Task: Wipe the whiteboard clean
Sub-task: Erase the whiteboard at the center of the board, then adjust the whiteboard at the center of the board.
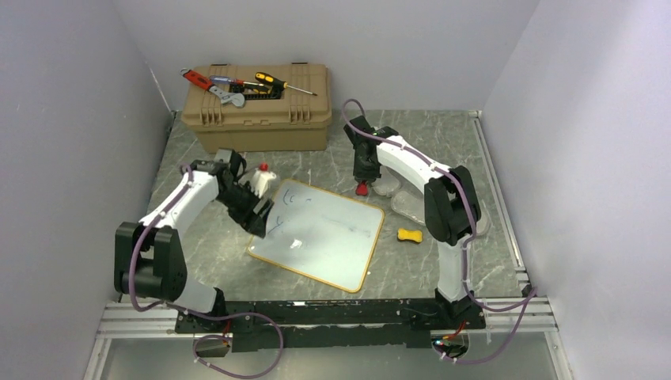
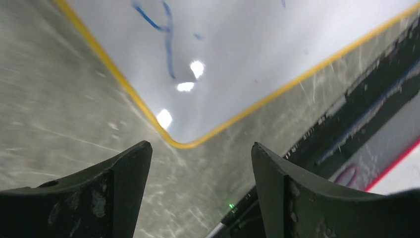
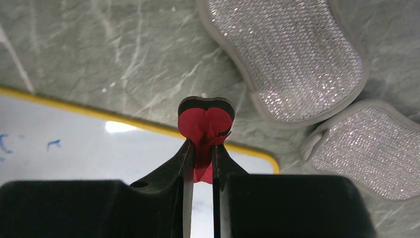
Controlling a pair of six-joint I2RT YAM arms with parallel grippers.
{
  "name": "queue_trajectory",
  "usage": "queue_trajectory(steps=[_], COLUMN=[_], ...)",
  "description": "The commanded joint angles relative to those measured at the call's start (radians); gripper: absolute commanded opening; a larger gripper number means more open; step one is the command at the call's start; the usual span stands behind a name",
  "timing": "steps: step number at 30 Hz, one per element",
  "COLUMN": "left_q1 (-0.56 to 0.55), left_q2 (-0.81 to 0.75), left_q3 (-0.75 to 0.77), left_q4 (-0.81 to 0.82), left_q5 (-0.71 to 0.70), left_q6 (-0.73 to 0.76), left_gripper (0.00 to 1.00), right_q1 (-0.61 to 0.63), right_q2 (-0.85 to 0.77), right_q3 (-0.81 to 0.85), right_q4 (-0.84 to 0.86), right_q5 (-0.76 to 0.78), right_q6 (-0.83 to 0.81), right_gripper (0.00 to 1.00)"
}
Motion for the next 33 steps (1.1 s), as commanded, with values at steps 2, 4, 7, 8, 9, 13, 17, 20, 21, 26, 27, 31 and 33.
queue_trajectory(steps=[2,4,7,8,9,13,17,20,21,26,27,31,33], left_q1=[-0.027,-0.037,-0.053,-0.059,-0.069,-0.092,-0.092,-0.093,-0.093,-0.093,-0.093,-0.093,-0.093], left_q2=[-0.103,-0.132,-0.157,-0.160,-0.159,-0.129,-0.095,-0.096,-0.095,-0.069,-0.061,-0.007,0.021], left_q3=[-0.138,-0.176,-0.227,-0.246,-0.265,-0.336,-0.356,-0.371,-0.374,-0.377,-0.376,-0.348,-0.332], left_q4=[-0.071,-0.041,0.016,0.039,0.061,0.161,0.229,0.274,0.294,0.361,0.376,0.427,0.452], left_q5=[-0.069,-0.107,-0.147,-0.164,-0.181,-0.268,-0.316,-0.347,-0.361,-0.399,-0.401,-0.417,-0.425], left_q6=[0.112,0.109,0.094,0.088,0.084,0.055,0.028,0.019,0.015,-0.018,-0.026,-0.054,-0.061], left_gripper=[0.82,0.83,0.83,0.84,0.84,0.84,0.83,0.83,0.83,0.83,0.83,0.81,0.81], right_q1=[-0.022,-0.023,-0.021,-0.020,-0.019,-0.002,0.019,0.037,0.042,0.066,0.072,0.093,0.102], right_q2=[0.052,0.077,0.092,0.093,0.090,0.051,0.003,-0.020,-0.026,-0.063,-0.071,-0.104,-0.119], right_q3=[0.056,0.098,0.093,0.078,0.056,-0.076,-0.201,-0.257,-0.275,-0.334,-0.345,-0.389,-0.410], right_q4=[0.049,0.046,0.066,0.078,0.091,0.189,0.281,0.316,0.324,0.329,0.330,0.314,0.307], right_q5=[0.102,0.126,0.146,0.153,0.162,0.191,0.212,0.234,0.238,0.255,0.257,0.260,0.260], right_q6=[-0.042,-0.042,-0.035,-0.031,-0.025,0.000,0.044,0.066,0.072,0.119,0.127,0.165,0.181], right_gripper=[0.00,0.00,0.00,0.00,0.00,0.00,0.00,0.00,0.00,0.00,0.00,0.00,0.00])
